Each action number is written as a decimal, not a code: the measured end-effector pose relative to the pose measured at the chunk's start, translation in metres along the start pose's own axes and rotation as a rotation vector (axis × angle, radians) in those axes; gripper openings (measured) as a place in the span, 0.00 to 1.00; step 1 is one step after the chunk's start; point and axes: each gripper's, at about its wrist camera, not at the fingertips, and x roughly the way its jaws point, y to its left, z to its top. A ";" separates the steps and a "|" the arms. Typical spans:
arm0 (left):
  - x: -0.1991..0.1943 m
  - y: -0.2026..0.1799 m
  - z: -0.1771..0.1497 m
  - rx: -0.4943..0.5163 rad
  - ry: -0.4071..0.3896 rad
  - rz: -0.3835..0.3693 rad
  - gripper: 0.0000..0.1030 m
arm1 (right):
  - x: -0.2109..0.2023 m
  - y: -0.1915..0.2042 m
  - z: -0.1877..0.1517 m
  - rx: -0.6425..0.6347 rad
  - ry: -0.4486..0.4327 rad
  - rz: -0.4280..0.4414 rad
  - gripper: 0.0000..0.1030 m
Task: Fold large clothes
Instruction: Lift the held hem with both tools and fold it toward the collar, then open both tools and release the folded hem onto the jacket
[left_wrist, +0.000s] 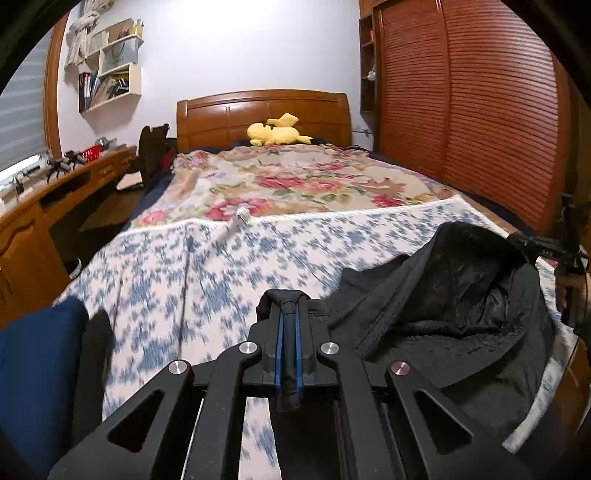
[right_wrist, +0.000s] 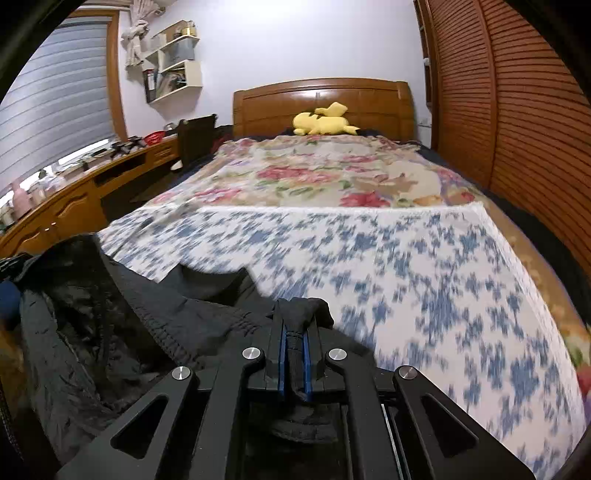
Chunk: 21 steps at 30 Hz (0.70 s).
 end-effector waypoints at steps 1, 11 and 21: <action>0.006 0.001 0.002 0.000 0.000 0.002 0.05 | 0.010 -0.002 0.007 0.009 -0.005 -0.009 0.06; 0.066 -0.007 0.002 -0.012 0.026 0.035 0.05 | 0.085 0.006 0.026 0.015 0.069 -0.058 0.06; 0.068 -0.013 -0.015 -0.024 0.017 0.023 0.54 | 0.077 0.008 0.027 0.000 0.095 -0.067 0.25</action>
